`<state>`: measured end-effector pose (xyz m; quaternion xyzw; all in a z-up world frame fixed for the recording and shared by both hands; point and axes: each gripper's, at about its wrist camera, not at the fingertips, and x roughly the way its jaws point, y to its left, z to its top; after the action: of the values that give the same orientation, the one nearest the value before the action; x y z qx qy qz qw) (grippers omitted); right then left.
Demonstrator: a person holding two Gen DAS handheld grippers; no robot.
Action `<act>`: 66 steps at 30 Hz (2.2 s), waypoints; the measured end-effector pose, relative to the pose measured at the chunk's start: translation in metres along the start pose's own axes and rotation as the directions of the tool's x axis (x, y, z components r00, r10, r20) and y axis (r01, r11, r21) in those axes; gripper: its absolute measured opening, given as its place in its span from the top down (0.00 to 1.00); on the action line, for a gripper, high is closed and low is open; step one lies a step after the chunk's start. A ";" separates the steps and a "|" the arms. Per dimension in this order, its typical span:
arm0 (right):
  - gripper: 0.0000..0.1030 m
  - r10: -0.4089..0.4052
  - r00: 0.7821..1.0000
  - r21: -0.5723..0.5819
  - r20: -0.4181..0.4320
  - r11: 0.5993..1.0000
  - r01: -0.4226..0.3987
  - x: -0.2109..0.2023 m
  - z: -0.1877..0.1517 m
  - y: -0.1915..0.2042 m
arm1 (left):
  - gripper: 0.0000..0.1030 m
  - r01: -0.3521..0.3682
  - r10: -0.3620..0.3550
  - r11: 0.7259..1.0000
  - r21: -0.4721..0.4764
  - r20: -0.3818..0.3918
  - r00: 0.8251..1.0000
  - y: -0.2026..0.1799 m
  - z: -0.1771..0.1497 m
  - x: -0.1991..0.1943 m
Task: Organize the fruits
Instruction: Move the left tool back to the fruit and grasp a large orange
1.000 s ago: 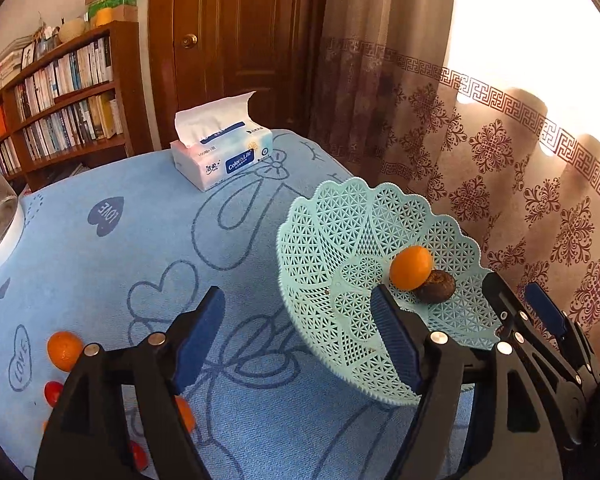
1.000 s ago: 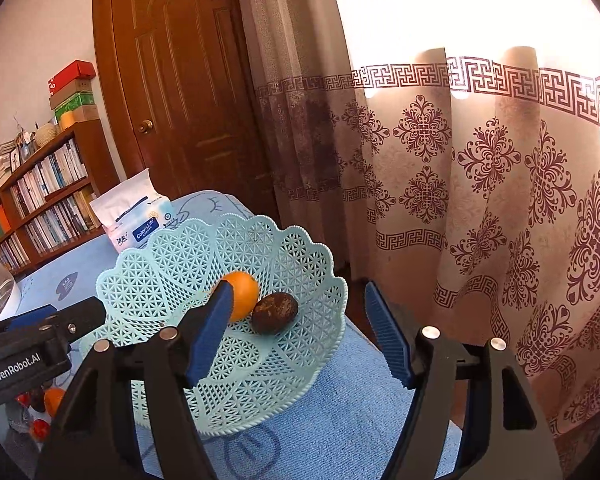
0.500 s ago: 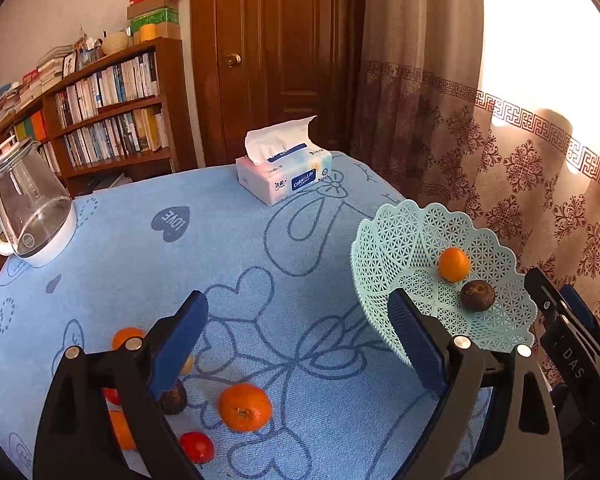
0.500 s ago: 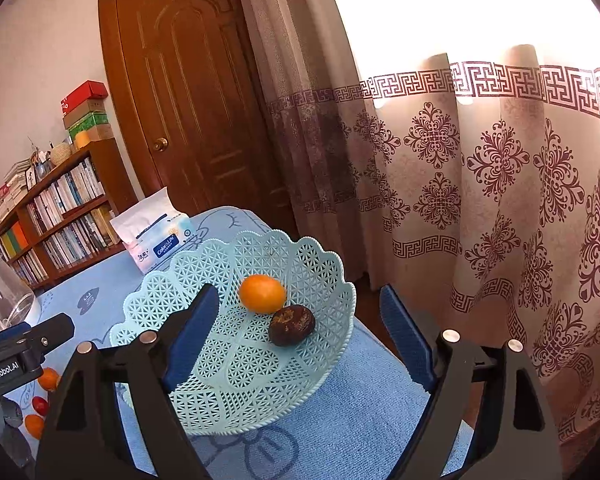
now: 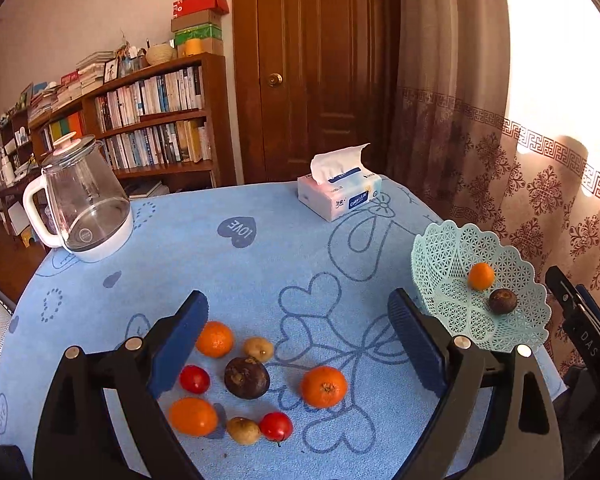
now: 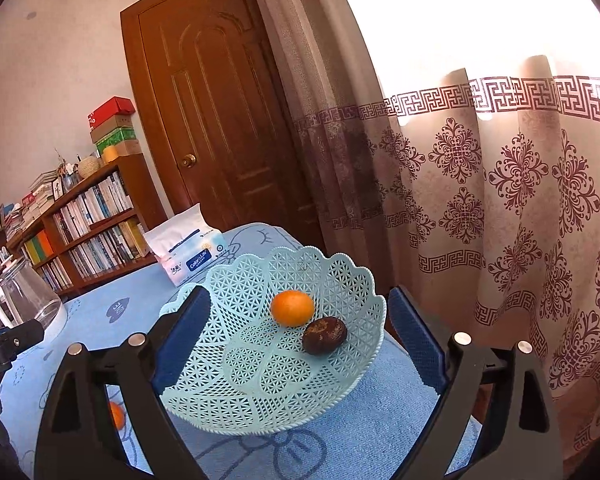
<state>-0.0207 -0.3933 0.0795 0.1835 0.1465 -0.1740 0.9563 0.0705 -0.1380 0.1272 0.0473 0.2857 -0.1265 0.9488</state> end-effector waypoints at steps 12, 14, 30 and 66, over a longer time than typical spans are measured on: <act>0.10 0.046 0.999 -0.044 -0.002 0.998 -0.046 -0.003 -0.003 0.011 | 0.12 -0.103 0.100 0.988 -0.119 -0.031 0.995 0.065 -0.022 -0.015; 0.10 0.053 0.999 -0.055 -0.002 0.997 -0.053 -0.003 -0.003 0.013 | 0.12 -0.120 0.115 0.984 -0.135 -0.045 0.992 0.074 -0.028 -0.014; 0.10 0.129 0.990 -0.136 -0.050 0.982 -0.135 0.001 -0.012 0.032 | 0.12 -0.189 0.150 0.962 -0.199 -0.195 0.969 0.105 -0.077 0.021; 0.10 0.370 0.886 -0.276 -0.278 0.853 -0.443 -0.010 -0.051 0.096 | 0.55 -0.081 0.042 0.986 -0.145 -0.252 0.967 0.093 -0.100 0.048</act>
<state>-0.0037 -0.2862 0.0668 0.0647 0.2339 0.0811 0.9667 0.0807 -0.0426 0.0190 -0.0020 0.4095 -0.0677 0.9098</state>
